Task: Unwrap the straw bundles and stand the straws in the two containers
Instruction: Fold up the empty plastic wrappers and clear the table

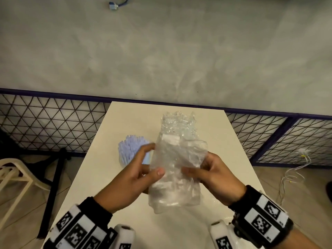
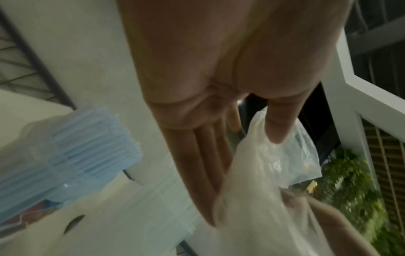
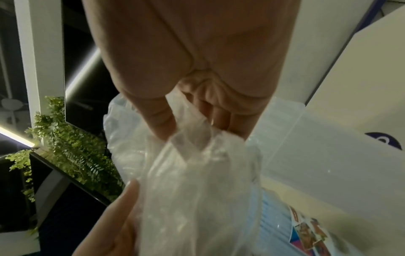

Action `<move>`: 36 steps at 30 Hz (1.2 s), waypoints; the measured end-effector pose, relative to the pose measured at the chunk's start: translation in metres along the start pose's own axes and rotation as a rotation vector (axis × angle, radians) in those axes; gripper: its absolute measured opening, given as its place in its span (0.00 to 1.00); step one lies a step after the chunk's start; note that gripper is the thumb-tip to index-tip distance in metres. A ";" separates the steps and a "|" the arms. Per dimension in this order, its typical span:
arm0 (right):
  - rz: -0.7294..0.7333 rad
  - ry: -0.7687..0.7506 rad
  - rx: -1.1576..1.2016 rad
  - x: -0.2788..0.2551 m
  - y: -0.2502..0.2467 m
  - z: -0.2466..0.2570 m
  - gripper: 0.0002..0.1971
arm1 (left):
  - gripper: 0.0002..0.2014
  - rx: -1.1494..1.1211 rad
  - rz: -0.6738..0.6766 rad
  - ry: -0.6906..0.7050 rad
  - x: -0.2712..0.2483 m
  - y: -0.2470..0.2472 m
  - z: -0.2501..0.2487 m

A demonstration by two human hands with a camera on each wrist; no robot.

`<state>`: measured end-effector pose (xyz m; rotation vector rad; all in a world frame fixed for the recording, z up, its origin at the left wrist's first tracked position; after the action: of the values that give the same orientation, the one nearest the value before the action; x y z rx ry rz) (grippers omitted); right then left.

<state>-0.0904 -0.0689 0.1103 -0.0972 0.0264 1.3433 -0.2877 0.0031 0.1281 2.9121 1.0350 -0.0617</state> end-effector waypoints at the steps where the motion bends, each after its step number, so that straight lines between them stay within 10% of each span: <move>1: 0.007 -0.007 -0.026 0.000 -0.003 -0.001 0.40 | 0.21 0.031 0.039 -0.022 0.001 0.003 0.001; 4: 0.098 -0.078 0.046 -0.004 -0.010 0.003 0.19 | 0.19 0.022 -0.001 0.008 0.006 0.004 0.005; 8: 0.175 -0.225 0.019 -0.010 -0.013 0.009 0.26 | 0.30 -0.025 -0.023 0.056 0.010 0.008 0.007; 11: 0.133 -0.316 0.020 -0.010 -0.021 0.008 0.20 | 0.12 -0.222 0.078 0.014 0.015 0.018 0.012; 14: 0.067 -0.400 -0.038 -0.007 -0.031 0.006 0.16 | 0.17 -0.414 0.192 -0.075 0.016 0.035 0.017; 18: 0.121 -0.403 -0.220 -0.006 -0.042 -0.005 0.15 | 0.08 -0.138 0.043 -0.048 0.022 0.054 0.021; 22: 0.205 -0.124 -0.429 -0.013 -0.091 -0.034 0.26 | 0.17 0.164 0.020 -0.078 0.027 0.053 0.048; 27: -0.336 0.364 -0.914 -0.035 -0.184 -0.125 0.34 | 0.26 0.478 -0.119 -0.133 0.034 0.048 0.098; 31: -0.309 0.856 -0.950 -0.064 -0.205 -0.196 0.53 | 0.21 0.622 -0.160 -0.216 0.039 0.055 0.127; 36: -0.335 0.939 -0.883 -0.071 -0.191 -0.221 0.48 | 0.10 0.668 -0.187 -0.323 0.047 0.071 0.147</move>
<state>0.0872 -0.1996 -0.0937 -1.4065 0.1973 0.7903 -0.2098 -0.0314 -0.0189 3.1497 1.4331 -1.0339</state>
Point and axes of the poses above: each hand's wrist, its own x-axis towards the middle knuckle, its own y-axis out of the palm, z = x × y, the point moved 3 cm from there along x, towards the middle knuckle, and after that the axes turned 2 degrees about -x, right-handed, at the moved point
